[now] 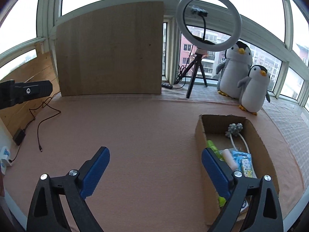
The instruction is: Organize objects
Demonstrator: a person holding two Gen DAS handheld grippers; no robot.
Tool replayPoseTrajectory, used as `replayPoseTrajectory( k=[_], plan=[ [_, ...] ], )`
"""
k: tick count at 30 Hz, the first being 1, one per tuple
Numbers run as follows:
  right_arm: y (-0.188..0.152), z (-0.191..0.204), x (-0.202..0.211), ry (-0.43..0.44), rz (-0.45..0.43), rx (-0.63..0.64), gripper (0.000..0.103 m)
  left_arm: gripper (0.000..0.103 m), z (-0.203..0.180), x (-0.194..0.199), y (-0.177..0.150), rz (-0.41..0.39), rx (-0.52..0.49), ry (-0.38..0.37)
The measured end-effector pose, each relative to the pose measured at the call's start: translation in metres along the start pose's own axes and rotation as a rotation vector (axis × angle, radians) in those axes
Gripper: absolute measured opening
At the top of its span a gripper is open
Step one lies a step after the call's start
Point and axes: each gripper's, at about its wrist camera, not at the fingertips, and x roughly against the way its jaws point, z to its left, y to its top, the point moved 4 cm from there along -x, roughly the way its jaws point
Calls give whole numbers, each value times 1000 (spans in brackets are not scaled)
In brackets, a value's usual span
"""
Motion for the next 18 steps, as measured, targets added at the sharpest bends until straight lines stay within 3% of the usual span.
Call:
replayPoseTrajectory(
  k=[7, 18],
  plan=[
    [11, 47, 6, 39, 10, 74, 99, 96, 61, 27, -14, -27, 74, 65],
    [18, 60, 10, 47, 1, 102, 101, 102, 80, 38, -21, -33, 98, 83]
  ],
)
